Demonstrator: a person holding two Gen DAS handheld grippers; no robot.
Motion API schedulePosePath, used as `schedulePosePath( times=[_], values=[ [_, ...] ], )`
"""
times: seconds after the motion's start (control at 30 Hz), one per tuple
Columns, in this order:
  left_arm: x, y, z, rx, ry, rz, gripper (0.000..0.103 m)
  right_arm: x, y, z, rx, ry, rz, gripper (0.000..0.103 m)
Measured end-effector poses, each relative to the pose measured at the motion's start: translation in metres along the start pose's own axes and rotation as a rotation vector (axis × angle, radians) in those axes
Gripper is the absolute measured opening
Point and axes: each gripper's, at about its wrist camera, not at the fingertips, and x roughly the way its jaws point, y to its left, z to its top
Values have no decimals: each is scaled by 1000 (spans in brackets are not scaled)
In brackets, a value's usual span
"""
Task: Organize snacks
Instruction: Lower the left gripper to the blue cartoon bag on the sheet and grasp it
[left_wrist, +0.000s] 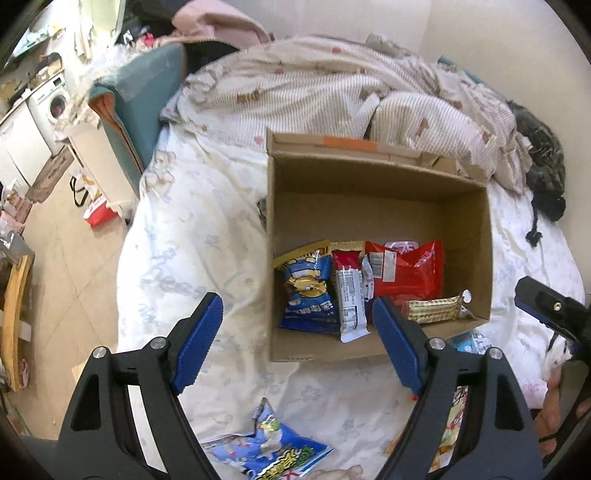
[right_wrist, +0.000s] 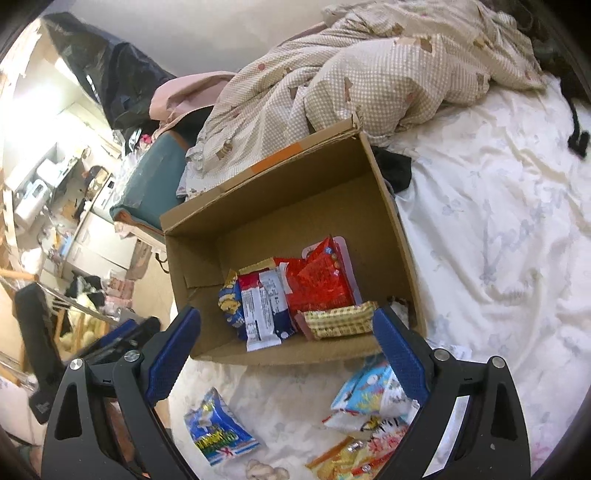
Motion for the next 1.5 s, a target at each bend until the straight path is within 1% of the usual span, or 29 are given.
schedulePosePath(
  times=[0.07, 0.1, 0.13, 0.17, 0.27, 0.33, 0.47, 0.6, 0.67, 0.73, 0.77, 0.8, 0.87, 0.93, 1.0, 1.1, 1.17, 1.23, 1.3, 1.33, 1.4, 1.5],
  values=[
    [-10, 5, -5, 5, -20, -8, 87, -6, 3, -8, -16, -4, -15, 97],
    [-15, 8, -8, 11, -32, -12, 94, -8, 3, -11, -15, -4, -14, 97],
    [-19, 10, -11, 17, -38, -16, 99, -11, 4, -14, -16, -6, -13, 97],
    [-22, 12, -13, 25, -40, -17, 100, -15, 5, -18, -22, -15, -15, 97],
    [-28, 17, -23, 42, -25, -27, 101, -34, 20, -30, -101, -70, -21, 97],
    [-30, 20, -32, 49, -7, -29, 101, -43, 25, -39, -127, -86, -28, 97],
    [-32, 24, -48, 59, 15, -46, 101, -49, 18, -55, -89, -67, -40, 97],
    [-23, 28, -57, 72, 56, -51, 101, -51, 6, -63, -26, -56, -50, 97],
    [-14, 31, -62, 69, 105, -51, 101, -52, 2, -65, 5, -54, -52, 97],
    [-3, 35, -68, 49, 170, -82, 101, -50, -3, -66, 44, -49, -43, 97],
    [-1, 36, -70, 40, 186, -89, 101, -49, -6, -66, 61, -44, -39, 97],
    [2, 38, -72, 36, 202, -82, 101, -48, -6, -67, 69, -42, -38, 97],
    [13, 36, -81, 62, 266, -56, 101, -45, -8, -67, 80, -36, -44, 97],
    [29, 32, -95, 97, 359, -36, 101, -42, -10, -67, 90, -31, -46, 97],
    [37, 35, -108, 57, 399, 10, 101, -40, -13, -67, 104, -23, -42, 97],
    [37, 46, -121, -110, 397, 10, 101, -36, -17, -66, 123, -15, -38, 97],
    [37, 49, -128, -198, 390, 23, 101, -35, -19, -66, 134, -13, -33, 97],
    [46, 49, -139, -276, 428, 18, 101, -34, -20, -65, 139, -12, -30, 97],
    [61, 47, -149, -313, 483, 40, 101, -34, -21, -65, 142, -12, -26, 97],
    [67, 46, -151, -318, 488, 40, 101, -34, -21, -65, 143, -11, -26, 97],
    [77, 44, -152, -307, 487, 58, 100, -34, -21, -65, 144, -11, -27, 97],
    [79, 46, -149, -321, 460, 35, 100, -37, -23, -65, 149, -8, -27, 97]
  ],
)
